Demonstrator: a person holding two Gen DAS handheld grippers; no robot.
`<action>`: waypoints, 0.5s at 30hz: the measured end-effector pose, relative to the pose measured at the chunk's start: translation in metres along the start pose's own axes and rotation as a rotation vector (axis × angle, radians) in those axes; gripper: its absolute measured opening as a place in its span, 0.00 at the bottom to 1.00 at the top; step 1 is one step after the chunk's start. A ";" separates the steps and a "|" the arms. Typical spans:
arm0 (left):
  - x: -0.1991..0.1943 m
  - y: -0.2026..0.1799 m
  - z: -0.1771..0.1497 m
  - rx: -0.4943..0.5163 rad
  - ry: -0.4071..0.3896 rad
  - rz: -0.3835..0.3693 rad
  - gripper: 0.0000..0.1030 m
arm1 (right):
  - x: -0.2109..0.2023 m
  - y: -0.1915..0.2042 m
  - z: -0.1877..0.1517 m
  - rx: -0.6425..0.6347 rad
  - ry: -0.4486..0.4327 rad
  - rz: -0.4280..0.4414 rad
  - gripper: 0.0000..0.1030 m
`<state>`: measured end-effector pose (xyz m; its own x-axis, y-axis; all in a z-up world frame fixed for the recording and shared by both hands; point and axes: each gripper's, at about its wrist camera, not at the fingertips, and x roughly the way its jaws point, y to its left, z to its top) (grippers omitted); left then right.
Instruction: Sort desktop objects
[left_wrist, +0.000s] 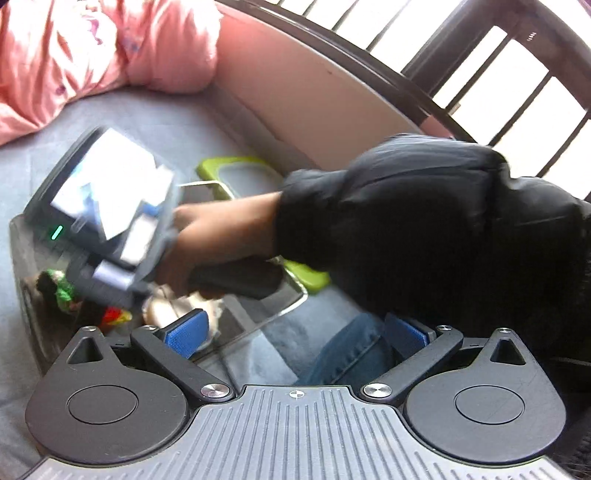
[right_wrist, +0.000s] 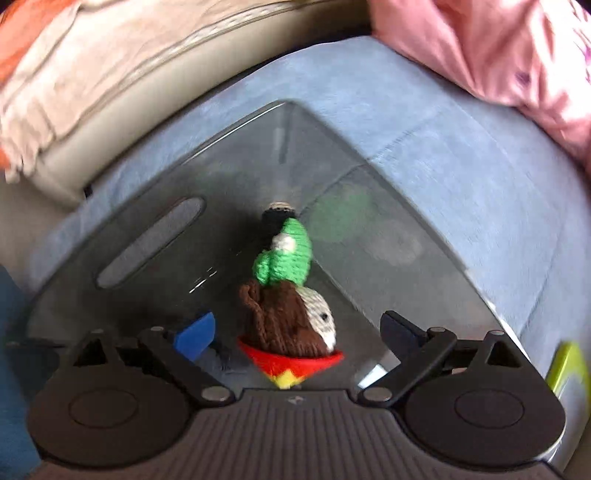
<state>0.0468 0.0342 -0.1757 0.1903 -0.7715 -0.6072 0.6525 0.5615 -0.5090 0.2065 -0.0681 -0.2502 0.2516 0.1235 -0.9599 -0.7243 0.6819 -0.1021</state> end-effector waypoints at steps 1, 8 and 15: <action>0.001 0.000 0.000 0.005 0.004 -0.004 1.00 | 0.015 0.008 0.000 -0.021 0.010 -0.017 0.88; 0.011 -0.003 -0.004 0.036 0.035 -0.030 1.00 | 0.066 0.022 -0.004 -0.008 0.084 -0.053 0.61; 0.020 -0.004 -0.007 0.055 0.064 -0.042 1.00 | 0.048 -0.029 -0.010 0.310 0.074 0.144 0.60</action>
<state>0.0429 0.0192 -0.1901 0.1160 -0.7721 -0.6248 0.6987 0.5106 -0.5011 0.2332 -0.0894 -0.2961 0.1053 0.1899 -0.9761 -0.5167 0.8491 0.1094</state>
